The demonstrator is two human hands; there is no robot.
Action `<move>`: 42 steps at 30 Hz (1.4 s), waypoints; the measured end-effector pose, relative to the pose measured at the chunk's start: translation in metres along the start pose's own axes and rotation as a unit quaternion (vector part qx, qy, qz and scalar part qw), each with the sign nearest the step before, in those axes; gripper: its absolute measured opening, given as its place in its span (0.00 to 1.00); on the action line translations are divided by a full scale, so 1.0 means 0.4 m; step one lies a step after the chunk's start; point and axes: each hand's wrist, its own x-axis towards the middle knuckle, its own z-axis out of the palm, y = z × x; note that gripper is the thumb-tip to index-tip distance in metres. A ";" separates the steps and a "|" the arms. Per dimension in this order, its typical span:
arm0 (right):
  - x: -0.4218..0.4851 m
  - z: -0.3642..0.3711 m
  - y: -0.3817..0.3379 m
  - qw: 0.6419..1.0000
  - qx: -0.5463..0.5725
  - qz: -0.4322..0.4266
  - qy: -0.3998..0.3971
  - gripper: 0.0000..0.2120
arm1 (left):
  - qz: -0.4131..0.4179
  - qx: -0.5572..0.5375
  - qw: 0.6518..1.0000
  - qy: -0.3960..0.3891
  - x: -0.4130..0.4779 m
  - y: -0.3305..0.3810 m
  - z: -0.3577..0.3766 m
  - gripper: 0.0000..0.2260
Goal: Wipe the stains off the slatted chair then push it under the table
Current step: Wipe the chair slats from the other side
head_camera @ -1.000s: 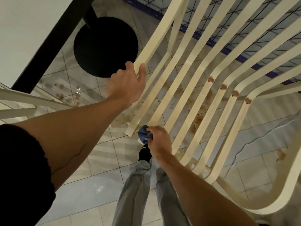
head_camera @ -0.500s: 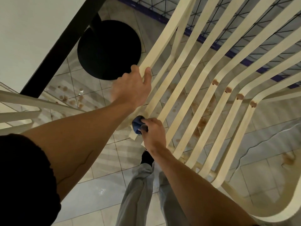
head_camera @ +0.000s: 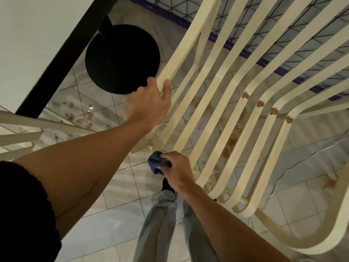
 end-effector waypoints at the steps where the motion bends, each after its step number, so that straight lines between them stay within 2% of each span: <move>1: -0.006 -0.022 0.007 0.999 0.001 0.005 0.034 0.15 | 0.002 0.000 1.000 0.001 -0.001 -0.002 0.001 0.25; 5: -0.008 -0.132 0.056 0.994 -0.024 0.028 0.104 0.11 | 0.008 -0.002 1.000 0.011 -0.002 -0.004 0.004 0.25; 11: -0.009 -0.159 0.125 0.991 -0.079 0.091 0.055 0.16 | 0.014 0.003 1.000 0.020 -0.002 -0.005 0.007 0.24; 14: -0.020 -0.141 0.118 0.992 -0.077 0.087 0.057 0.16 | 0.013 0.000 1.000 0.015 -0.003 -0.003 0.007 0.24; 23: -0.050 -0.072 0.084 0.995 -0.077 0.064 -0.004 0.17 | 0.006 0.007 1.000 0.015 -0.001 -0.002 0.008 0.25; 28: -0.026 -0.059 0.054 0.998 -0.042 0.037 0.034 0.18 | 0.005 0.008 1.000 0.014 -0.002 -0.003 0.007 0.25; 33: -0.006 -0.029 0.051 0.995 -0.072 0.042 0.046 0.19 | 0.005 0.010 1.000 0.017 -0.005 0.000 0.006 0.24; 38: -0.030 -0.016 0.068 0.995 -0.103 0.007 0.001 0.17 | 0.007 0.013 1.000 0.018 -0.004 0.000 0.006 0.25; 42: -0.041 -0.008 0.074 0.995 -0.097 0.016 -0.009 0.14 | 0.009 0.005 1.000 0.019 -0.003 -0.002 0.009 0.25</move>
